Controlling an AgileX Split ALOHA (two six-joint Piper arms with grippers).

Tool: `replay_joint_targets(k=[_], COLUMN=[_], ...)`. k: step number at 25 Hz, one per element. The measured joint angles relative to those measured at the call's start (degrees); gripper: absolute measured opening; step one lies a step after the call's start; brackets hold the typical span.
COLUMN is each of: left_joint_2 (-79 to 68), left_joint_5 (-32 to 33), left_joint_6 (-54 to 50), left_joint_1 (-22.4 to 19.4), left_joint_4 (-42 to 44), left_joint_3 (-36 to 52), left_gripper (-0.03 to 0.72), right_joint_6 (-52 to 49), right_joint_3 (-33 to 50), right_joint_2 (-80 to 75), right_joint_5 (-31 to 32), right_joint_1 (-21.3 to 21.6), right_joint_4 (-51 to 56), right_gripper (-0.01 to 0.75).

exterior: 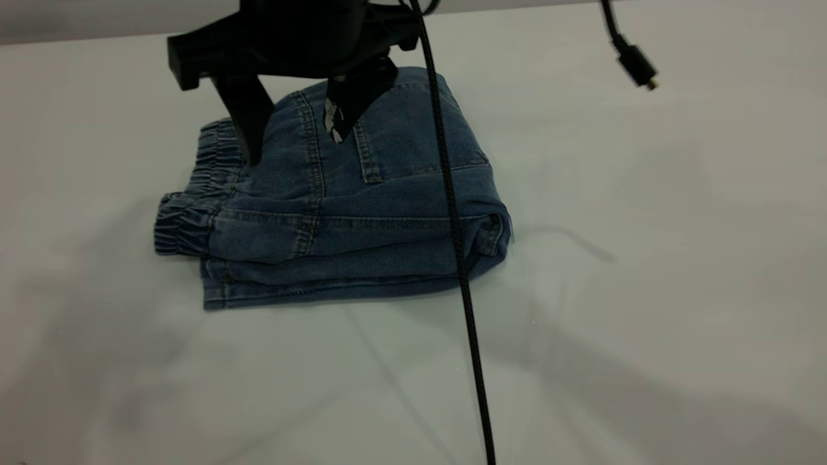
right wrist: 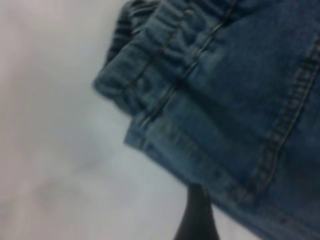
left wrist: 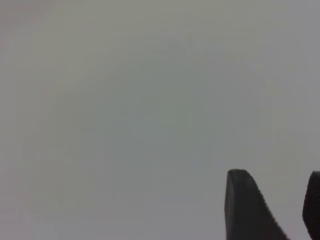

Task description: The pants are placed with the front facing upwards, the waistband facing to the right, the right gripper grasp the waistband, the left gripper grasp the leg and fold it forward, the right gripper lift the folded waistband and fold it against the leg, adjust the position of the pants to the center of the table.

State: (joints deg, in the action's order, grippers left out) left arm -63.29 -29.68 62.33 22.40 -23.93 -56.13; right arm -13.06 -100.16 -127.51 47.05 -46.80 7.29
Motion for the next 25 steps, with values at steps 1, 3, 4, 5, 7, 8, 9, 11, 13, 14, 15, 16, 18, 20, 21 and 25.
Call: replay_joint_targets(k=[1, 3, 4, 5, 7, 8, 9, 11, 13, 14, 15, 16, 18, 20, 21, 25], left_joint_2=[0.0, 0.1, 0.1, 0.1, 0.1, 0.2, 0.5, 1.3, 2.2, 2.7, 3.2, 3.5, 4.2, 4.7, 4.7, 4.7], left_joint_5=[0.1, 0.1, 0.0, 0.0, 0.0, 0.0, 0.1, 0.1, 0.1, 0.1, 0.1, 0.1, 0.4, 0.6, 0.6, 0.6], left_joint_6=[0.0, 0.0, 0.0, 0.0, 0.0, 0.0, 0.0, 0.0, 0.0, 0.0, 0.0, 0.0, 0.0, 0.0, 0.0, 0.0], left_joint_1=[0.0, 0.0, 0.0, 0.0, 0.0, 0.0, 0.0, 0.0, 0.0, 0.0, 0.0, 0.0, 0.0, 0.0, 0.0, 0.0], left_joint_4=[0.0, 0.0, 0.0, 0.0, 0.0, 0.0, 0.0, 0.0, 0.0, 0.0, -0.1, -0.1, -0.1, -0.1, -0.1, -0.1], left_joint_3=[0.0, 0.0, 0.0, 0.0, 0.0, 0.0, 0.0, 0.0, 0.0, 0.0, 0.0, 0.0, 0.0, 0.0, 0.0, 0.0], left_gripper=[0.279, 0.279, 0.279, 0.279, 0.279, 0.279, 0.279, 0.279, 0.279, 0.279, 0.279, 0.279, 0.279, 0.279, 0.279, 0.279], right_joint_6=[-1.8, -5.2, -6.7, -8.3, -11.1, -11.7, -11.9, -12.4, -13.3, -13.5, -13.8, -13.8, -13.8, -13.8, -13.7, -13.8], right_joint_3=[-2.1, -7.4, -10.1, -12.4, -17.4, -19.3, -21.4, -24.4, -25.5, -25.5, -25.5, -25.5, -25.5, -25.5, -25.5, -25.4], right_joint_2=[-1.7, -4.9, -6.7, -8.2, -11.7, -13.4, -14.8, -17.3, -18.7, -19.2, -19.5, -19.6, -19.6, -19.6, -19.6, -20.1], right_joint_5=[1.1, 2.9, 3.8, 4.6, 5.9, 6.3, 7.1, 9.2, 10.6, 11.3, 12.1, 12.8, 13.9, 15.8, 17.4, 22.3], right_joint_1=[0.0, 0.0, 0.0, 0.0, 0.0, 0.0, 0.0, 0.0, 0.0, 0.0, 0.0, 0.0, 0.0, 0.0, 0.0, 0.0], right_joint_4=[-1.2, -2.4, -2.7, -3.0, -3.8, -4.7, -5.6, -8.0, -10.2, -10.8, -11.1, -11.1, -11.2, -12.3, -13.3, -17.0], right_gripper=[0.482, 0.482, 0.480, 0.477, 0.468, 0.460, 0.454, 0.446, 0.443, 0.442, 0.442, 0.442, 0.442, 0.442, 0.441, 0.440])
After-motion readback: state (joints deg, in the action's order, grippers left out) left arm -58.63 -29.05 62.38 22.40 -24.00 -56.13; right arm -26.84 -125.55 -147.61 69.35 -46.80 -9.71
